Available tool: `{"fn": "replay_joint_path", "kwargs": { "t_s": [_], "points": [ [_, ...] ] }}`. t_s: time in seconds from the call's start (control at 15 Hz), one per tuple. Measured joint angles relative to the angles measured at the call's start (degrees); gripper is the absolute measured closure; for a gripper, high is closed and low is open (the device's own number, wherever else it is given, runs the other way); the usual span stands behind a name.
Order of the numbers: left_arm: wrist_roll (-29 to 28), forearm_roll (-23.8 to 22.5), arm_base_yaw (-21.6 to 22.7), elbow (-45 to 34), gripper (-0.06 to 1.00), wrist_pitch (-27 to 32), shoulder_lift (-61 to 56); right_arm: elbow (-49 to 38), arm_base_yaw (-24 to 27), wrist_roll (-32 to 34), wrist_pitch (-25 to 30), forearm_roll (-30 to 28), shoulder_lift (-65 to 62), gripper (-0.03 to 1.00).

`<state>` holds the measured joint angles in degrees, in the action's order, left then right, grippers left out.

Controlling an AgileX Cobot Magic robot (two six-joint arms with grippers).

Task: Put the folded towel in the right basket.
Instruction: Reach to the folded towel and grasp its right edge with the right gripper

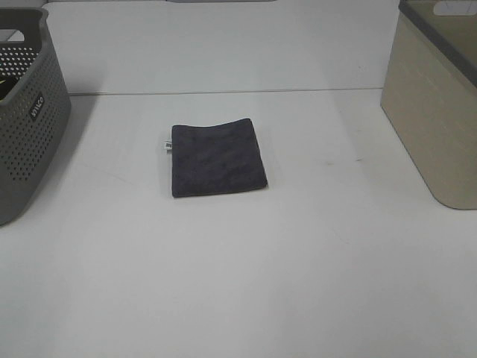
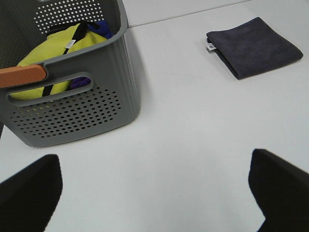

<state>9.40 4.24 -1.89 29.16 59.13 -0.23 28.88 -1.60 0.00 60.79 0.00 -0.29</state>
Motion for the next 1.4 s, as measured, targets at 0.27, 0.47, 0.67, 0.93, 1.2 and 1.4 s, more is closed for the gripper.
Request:
{"fn": "replay_joint_path", "kwargs": {
  "t_s": [0.27, 0.47, 0.67, 0.93, 1.2, 1.4],
  "points": [
    [0.00, 0.00, 0.00, 0.00, -0.04, 0.00, 0.00, 0.00, 0.00, 0.00, 0.00, 0.00, 0.00, 0.12],
    [0.00, 0.00, 0.00, 0.00, -0.04, 0.00, 0.00, 0.00, 0.00, 0.00, 0.00, 0.00, 0.00, 0.12],
    [0.00, 0.00, 0.00, 0.00, -0.04, 0.00, 0.00, 0.00, 0.00, 0.00, 0.00, 0.00, 0.00, 0.12],
    [0.00, 0.00, 0.00, 0.00, -0.04, 0.00, 0.00, 0.00, 0.00, 0.00, 0.00, 0.00, 0.00, 0.12],
    [0.00, 0.00, 0.00, 0.00, -0.04, 0.00, 0.00, 0.00, 0.00, 0.00, 0.00, 0.00, 0.00, 0.12],
    [0.00, 0.00, 0.00, 0.00, -0.04, 0.00, 0.00, 0.00, 0.00, 0.00, 0.00, 0.00, 0.00, 0.12]
  ]
}}
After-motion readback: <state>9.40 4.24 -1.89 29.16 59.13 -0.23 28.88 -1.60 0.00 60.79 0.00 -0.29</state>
